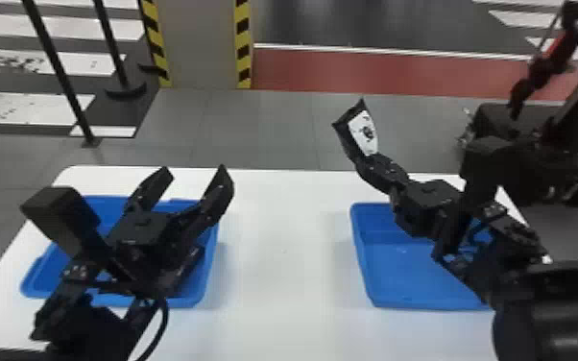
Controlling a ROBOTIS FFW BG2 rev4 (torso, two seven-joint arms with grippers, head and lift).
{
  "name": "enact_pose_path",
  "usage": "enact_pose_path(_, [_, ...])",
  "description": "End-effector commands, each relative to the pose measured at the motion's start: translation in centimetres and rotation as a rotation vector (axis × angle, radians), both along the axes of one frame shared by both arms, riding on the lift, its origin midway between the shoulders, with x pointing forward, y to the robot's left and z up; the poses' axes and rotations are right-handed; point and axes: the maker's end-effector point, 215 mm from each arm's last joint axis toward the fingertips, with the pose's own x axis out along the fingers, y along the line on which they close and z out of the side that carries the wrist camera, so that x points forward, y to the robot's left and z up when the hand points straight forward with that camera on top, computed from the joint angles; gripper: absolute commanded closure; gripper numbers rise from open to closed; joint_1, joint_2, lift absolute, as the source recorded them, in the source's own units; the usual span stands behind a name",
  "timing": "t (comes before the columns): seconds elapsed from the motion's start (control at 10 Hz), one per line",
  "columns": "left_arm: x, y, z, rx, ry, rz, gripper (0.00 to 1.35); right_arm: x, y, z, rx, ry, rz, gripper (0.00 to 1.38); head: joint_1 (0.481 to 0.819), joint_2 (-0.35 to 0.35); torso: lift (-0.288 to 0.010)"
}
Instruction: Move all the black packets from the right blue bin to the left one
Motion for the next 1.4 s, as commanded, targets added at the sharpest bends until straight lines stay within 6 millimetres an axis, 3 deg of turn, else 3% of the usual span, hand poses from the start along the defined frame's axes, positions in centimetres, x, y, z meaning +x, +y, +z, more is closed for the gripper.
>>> enact_pose_path(0.0, [0.1,-0.5,-0.1,-0.018,0.013,-0.015,0.14,0.0,4.2,0.8,0.038,-0.013,0.096,1.16,0.678,-0.014,-0.11])
enact_pose_path(0.3, [0.3,-0.4,0.7,-0.028,-0.003,-0.02,0.14,-2.5,11.1,1.2,0.109,0.009,0.272,1.16,0.671,0.077,-0.11])
enact_pose_path(0.5, [0.1,-1.2,0.4,-0.051,0.01,-0.038,0.14,-3.3,13.1,0.4,0.139,0.04,0.323,1.16,0.674,0.114,-0.11])
enact_pose_path(0.8, [0.2,-1.8,0.8,-0.06,0.009,-0.055,0.14,-5.9,18.4,-0.2,0.167,0.096,0.45,1.16,0.689,0.148,-0.11])
enact_pose_path(1.1, [0.7,-1.8,1.2,-0.06,0.003,-0.055,0.14,-8.0,21.3,-0.9,0.197,0.132,0.52,1.16,0.695,0.204,-0.11])
enact_pose_path(1.2, [0.7,-1.8,0.2,-0.045,0.035,-0.058,0.2,-8.1,21.5,-0.9,0.198,0.133,0.523,1.16,0.695,0.211,-0.11])
enact_pose_path(1.3, [0.7,-1.8,-0.2,-0.024,0.044,-0.057,0.72,-8.0,21.5,-0.5,0.2,0.127,0.527,1.16,0.695,0.221,-0.11])
